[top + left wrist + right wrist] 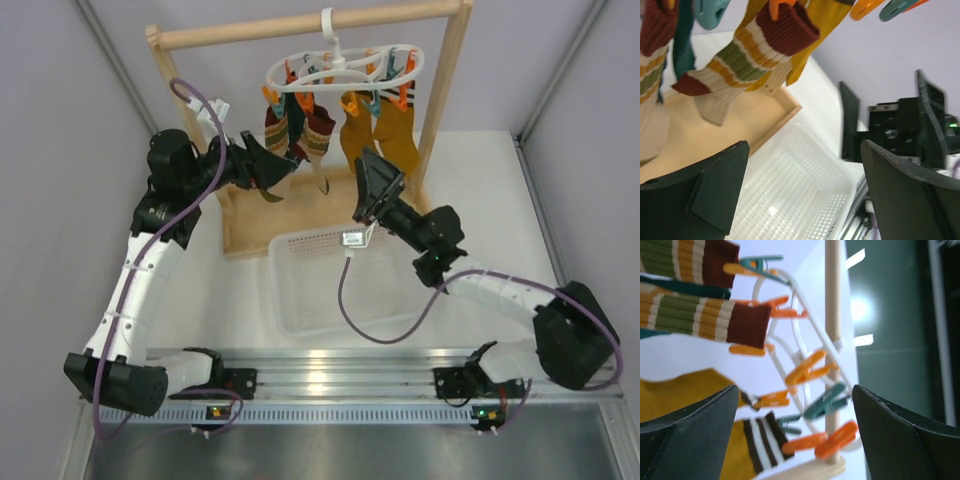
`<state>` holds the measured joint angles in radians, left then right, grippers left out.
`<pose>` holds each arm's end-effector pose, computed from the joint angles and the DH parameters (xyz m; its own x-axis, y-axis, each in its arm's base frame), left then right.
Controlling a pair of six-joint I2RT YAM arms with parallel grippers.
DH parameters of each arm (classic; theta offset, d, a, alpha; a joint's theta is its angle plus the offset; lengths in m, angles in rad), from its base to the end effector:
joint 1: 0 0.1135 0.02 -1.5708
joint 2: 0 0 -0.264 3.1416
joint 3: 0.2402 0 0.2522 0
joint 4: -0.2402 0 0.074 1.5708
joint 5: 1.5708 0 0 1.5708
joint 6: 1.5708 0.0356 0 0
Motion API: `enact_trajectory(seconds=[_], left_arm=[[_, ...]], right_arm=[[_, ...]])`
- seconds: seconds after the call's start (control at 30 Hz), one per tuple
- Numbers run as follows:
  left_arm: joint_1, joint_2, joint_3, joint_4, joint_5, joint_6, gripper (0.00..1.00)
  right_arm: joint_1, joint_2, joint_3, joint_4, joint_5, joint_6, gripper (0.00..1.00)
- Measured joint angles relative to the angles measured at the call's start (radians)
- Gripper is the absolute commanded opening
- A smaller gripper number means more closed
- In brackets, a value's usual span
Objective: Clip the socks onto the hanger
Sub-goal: Reset both arms
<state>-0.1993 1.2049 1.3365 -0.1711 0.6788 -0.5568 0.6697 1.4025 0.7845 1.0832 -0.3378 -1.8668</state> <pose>0.2525 -0.0738 0.4476 -0.4393 -0.3309 -0.8352 0.6324 0.5464 -0.5491 0.2329 0.1994 0.3290 0.6797 -0.6129 0.4029 0.5750 0.1042 -0.8115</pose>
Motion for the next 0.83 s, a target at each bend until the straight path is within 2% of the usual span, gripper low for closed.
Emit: enact_trajectory(seconds=[0.03, 0.17, 0.27, 0.37, 0.47, 0.57, 0.7, 0.83], left_arm=[[0.001, 0.001, 0.025, -0.068, -0.013, 0.043, 0.98], [0.002, 0.004, 0.114, -0.307, -0.102, 0.220, 0.98], [0.002, 0.002, 0.121, -0.423, -0.190, 0.327, 0.98], [0.003, -0.001, 0.087, -0.493, -0.279, 0.407, 0.98], [0.009, -0.016, 0.016, -0.537, -0.365, 0.466, 0.98], [0.021, -0.044, -0.046, -0.564, -0.432, 0.505, 0.98], [0.050, -0.098, -0.083, -0.593, -0.486, 0.537, 0.98], [0.100, -0.139, -0.095, -0.590, -0.496, 0.540, 0.98]], right_arm=[[0.008, -0.049, -0.018, -0.045, 0.039, 0.026, 1.00], [0.044, -0.282, -0.029, -0.349, 0.267, 0.228, 1.00], [0.048, -0.391, 0.070, -0.651, 0.452, 0.467, 1.00], [0.037, -0.456, 0.143, -0.911, 0.563, 0.732, 1.00], [-0.008, -0.552, 0.121, -1.141, 0.583, 0.992, 1.00], [-0.076, -0.644, 0.040, -1.282, 0.569, 1.169, 1.00], [-0.167, -0.713, -0.003, -1.420, 0.550, 1.300, 1.00], [-0.240, -0.763, -0.005, -1.459, 0.523, 1.376, 1.00]])
